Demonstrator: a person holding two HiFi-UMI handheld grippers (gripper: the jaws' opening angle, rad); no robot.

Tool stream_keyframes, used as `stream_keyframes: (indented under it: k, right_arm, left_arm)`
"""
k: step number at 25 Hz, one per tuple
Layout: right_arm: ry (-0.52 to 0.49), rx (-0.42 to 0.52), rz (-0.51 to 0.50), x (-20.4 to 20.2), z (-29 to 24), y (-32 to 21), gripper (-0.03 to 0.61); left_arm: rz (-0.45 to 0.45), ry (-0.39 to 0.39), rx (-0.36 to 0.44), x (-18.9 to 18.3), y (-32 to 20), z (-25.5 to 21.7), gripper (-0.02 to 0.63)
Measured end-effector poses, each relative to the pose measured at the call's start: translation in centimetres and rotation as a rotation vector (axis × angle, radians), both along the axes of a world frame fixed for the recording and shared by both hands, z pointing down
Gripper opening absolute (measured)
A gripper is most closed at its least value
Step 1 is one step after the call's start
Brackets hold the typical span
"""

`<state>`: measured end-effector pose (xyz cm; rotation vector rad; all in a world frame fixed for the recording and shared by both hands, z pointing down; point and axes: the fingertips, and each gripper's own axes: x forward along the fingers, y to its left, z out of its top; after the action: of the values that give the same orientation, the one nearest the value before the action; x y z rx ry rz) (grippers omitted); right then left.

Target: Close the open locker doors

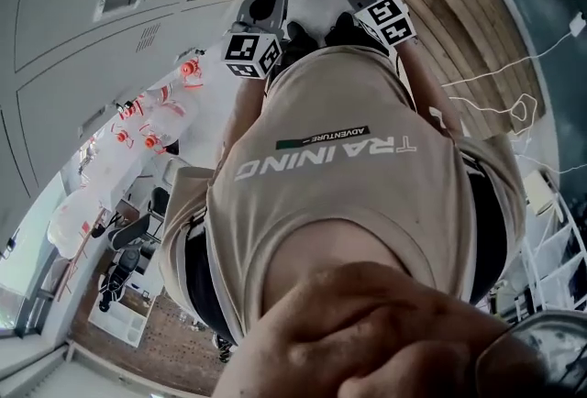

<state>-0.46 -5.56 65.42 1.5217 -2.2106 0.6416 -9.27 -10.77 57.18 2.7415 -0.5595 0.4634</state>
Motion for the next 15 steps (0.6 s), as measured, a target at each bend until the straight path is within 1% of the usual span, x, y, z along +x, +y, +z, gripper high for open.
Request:
stream_keyframes:
  k: [6, 8, 12, 15]
  right_arm:
    - [0.052, -0.007, -0.07, -1.3, -0.2, 0.0, 0.015]
    - [0.019, 0.01, -0.065, -2.1, -0.6, -0.4, 0.015]
    - [-0.107, 0.017, -0.033, -3.8, -1.3, -1.6, 0.015]
    - [-0.14, 0.012, -0.044, -5.3, -1.2, -2.1, 0.015]
  left_arm:
    - [-0.069, 0.026, -0.004, -2.4, -0.5, -0.4, 0.0]
    - [-0.091, 0.019, -0.006, -3.6, -0.7, -0.2, 0.0]
    - [-0.128, -0.003, -0.011, -6.0, -0.8, 0.4, 0.0]
    - [-0.161, -0.009, -0.018, -7.9, -1.1, 0.7, 0.0]
